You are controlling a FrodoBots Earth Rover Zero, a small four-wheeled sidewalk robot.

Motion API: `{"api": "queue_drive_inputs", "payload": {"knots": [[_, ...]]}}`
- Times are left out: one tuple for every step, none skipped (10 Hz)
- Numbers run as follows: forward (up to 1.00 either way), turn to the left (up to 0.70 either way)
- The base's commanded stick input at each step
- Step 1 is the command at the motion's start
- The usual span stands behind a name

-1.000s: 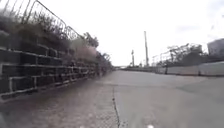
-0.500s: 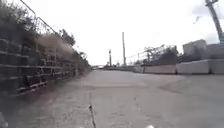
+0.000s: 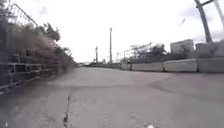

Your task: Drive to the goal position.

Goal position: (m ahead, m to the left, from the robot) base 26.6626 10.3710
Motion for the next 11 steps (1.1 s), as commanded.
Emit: {"api": "queue_drive_inputs", "payload": {"knots": [[0.7,0.0],[0.7,0.03],[0.7,0.18],[0.7,0.27],[0.7,0.27],[0.7,0.0],[0.7,0.0],[0.7,0.0],[0.7,0.0],[0.7,0.0],[0.7,0.0]]}}
